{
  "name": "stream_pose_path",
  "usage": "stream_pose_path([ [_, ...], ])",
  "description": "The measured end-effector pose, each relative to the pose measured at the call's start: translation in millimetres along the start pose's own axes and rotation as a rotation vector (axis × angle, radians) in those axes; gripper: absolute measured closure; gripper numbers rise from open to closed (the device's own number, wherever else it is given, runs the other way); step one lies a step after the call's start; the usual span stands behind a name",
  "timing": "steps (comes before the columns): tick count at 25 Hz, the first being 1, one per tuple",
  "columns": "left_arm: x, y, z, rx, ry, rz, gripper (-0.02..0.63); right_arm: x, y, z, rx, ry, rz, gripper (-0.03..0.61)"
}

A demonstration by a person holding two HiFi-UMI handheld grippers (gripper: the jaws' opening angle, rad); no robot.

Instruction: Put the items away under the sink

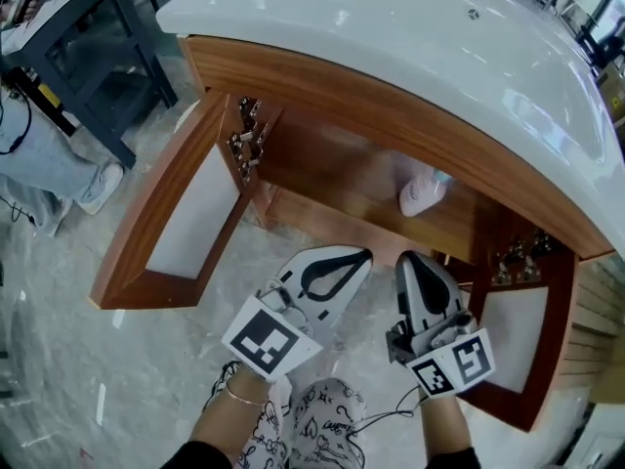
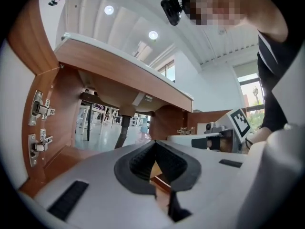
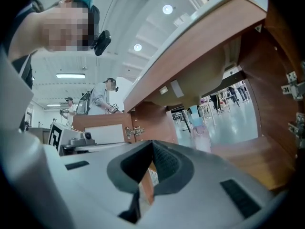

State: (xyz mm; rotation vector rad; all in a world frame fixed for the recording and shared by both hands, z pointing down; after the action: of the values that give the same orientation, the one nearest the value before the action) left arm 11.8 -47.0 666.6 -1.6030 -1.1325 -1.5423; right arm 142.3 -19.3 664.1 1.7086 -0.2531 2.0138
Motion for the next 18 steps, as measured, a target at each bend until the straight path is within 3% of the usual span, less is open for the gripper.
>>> stream_pose_path([
  [4,-17,-18,5,0.025,0.049,-0.062,0.606,-20,-2,-19,-0.027,0.023,-0.012,0.571],
  [10,-57,-43,11,0.006,0.029,-0.114,0.606,-58,-7,-42,-0.041,0.053,-0.051,0.571],
  [14,-93,-60,5,0.000,-0.080,-0.120,0.606,-99,-4,-60,-0.068,0.048,-0.078,0.571],
  [18,-134,-75,2,-0.020,-0.078,-0.133,0.606,-142,-6,-73,-0.088,0.041,-0.075,0.571],
])
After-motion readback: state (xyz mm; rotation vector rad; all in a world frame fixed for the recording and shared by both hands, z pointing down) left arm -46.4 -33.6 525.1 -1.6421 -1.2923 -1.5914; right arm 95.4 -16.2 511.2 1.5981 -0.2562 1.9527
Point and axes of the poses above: the fingertips, and each gripper's own axes: y forward along the fingers, z to its right, x out of its underside, the point moved 6 cm from there along -y, backward along the fingers, and after that the axes turned 9 degrees about -z, right-handed, at the moved point
